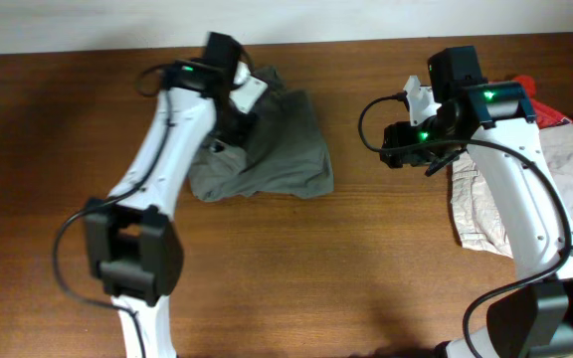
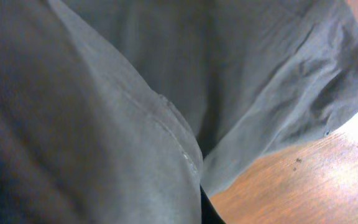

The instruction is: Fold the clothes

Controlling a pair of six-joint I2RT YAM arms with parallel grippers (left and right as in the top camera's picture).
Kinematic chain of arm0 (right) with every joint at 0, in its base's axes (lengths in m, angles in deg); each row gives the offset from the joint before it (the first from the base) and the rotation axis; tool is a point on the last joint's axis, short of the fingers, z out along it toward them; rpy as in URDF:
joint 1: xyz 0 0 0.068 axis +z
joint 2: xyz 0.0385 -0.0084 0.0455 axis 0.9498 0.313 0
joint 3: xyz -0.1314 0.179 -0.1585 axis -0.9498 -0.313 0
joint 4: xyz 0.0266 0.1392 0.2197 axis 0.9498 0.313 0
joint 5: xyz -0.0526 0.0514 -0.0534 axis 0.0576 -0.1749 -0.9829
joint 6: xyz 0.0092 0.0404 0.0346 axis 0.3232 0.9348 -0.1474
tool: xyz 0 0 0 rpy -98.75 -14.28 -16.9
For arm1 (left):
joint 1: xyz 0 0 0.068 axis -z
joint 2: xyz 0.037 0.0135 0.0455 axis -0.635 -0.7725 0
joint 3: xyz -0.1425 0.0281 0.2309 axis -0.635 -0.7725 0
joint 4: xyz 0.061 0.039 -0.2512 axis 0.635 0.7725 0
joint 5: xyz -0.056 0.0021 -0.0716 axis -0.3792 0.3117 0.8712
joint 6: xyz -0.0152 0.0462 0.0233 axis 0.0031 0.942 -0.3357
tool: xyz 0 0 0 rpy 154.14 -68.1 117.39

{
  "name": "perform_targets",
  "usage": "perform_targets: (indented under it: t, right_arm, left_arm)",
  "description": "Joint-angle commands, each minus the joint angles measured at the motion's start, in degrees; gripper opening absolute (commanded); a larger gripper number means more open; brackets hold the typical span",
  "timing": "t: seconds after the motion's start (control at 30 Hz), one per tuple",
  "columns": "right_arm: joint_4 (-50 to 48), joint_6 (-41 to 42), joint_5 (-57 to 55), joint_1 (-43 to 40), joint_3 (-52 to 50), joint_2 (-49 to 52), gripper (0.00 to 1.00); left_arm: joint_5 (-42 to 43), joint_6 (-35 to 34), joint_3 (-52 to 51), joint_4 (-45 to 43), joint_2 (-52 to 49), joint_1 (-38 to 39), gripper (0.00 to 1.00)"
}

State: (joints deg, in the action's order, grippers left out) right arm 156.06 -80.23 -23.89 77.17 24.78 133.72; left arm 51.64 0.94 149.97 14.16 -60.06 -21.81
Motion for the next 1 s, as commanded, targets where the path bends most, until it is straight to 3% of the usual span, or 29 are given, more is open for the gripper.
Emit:
perform_targets:
  t: [0.0, 0.33, 0.57, 0.73, 0.97]
  right_arm:
    - [0.3, 0.7, 0.5, 0.1, 0.0, 0.0, 0.61]
    - [1.0, 0.7, 0.5, 0.1, 0.0, 0.0, 0.61]
    - [2.0, 0.7, 0.5, 0.1, 0.0, 0.0, 0.61]
    - [2.4, 0.7, 0.5, 0.1, 0.0, 0.0, 0.61]
    - [2.6, 0.7, 0.5, 0.1, 0.0, 0.0, 0.61]
  left_arm:
    - [-3.1, -3.3, 1.0, -1.3, -4.0, 3.4, 0.00]
    - [-6.7, -6.3, 1.0, -5.8, -5.7, 9.2, 0.00]
    - [-6.4, -15.1, 1.0, -8.6, -10.4, 9.5, 0.00]
    - [-6.6, -16.4, 1.0, -7.1, -13.1, 9.4, 0.00]
    - [-19.4, -16.3, 1.0, 1.5, -13.8, 9.1, 0.00]
